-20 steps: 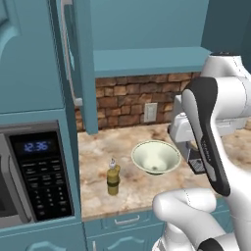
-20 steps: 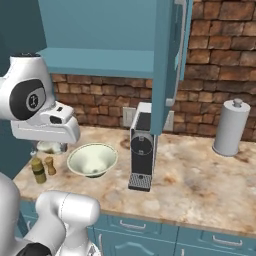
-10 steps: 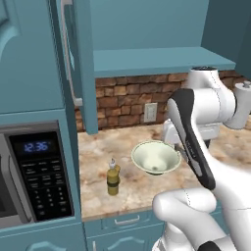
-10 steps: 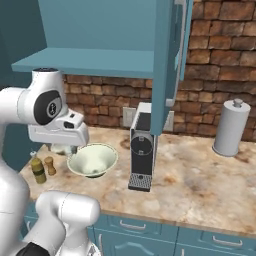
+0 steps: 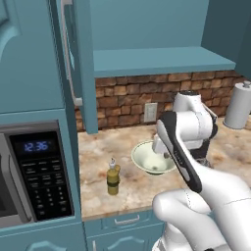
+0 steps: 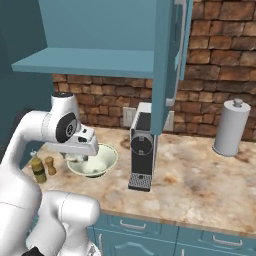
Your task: Retrieve the bottle and the shaker from the cabinet and place them next to the mixing bowl on the counter. Then add garlic from the fridge to the mixing bowl.
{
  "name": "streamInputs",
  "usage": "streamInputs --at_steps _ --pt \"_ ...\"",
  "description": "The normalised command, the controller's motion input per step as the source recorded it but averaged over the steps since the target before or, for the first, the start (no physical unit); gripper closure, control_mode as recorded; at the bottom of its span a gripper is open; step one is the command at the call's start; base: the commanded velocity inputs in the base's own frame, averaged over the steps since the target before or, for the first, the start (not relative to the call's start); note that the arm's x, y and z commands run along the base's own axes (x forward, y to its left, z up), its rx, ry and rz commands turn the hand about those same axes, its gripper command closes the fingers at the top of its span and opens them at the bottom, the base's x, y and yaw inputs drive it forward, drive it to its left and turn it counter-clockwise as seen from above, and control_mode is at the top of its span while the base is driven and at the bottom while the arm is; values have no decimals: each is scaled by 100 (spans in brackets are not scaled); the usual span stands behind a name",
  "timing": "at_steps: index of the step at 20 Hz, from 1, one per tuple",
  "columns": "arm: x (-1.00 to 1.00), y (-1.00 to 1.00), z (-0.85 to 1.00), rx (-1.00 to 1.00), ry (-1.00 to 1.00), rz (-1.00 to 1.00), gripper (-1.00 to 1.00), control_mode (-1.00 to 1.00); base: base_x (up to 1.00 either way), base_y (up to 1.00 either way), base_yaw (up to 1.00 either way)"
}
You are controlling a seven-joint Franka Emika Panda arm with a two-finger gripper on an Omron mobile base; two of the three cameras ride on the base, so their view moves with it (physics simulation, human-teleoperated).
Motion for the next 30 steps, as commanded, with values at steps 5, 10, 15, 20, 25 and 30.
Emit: streamInputs --at_steps 5,10,15,20,25,30 --pt "63 3 -51 0 -10 0 100 -100 0 0 0" --pt "38 0 -28 0 -10 0 100 -100 0 0 0" --pt "33 0 -35 0 -6 0 100 -100 0 0 0" --pt "27 0 -36 0 -4 0 100 -100 0 0 0" --pt "20 0 -22 0 -1 0 100 -100 0 0 0" --pt "16 0 -17 0 0 0 100 -100 0 0 0"
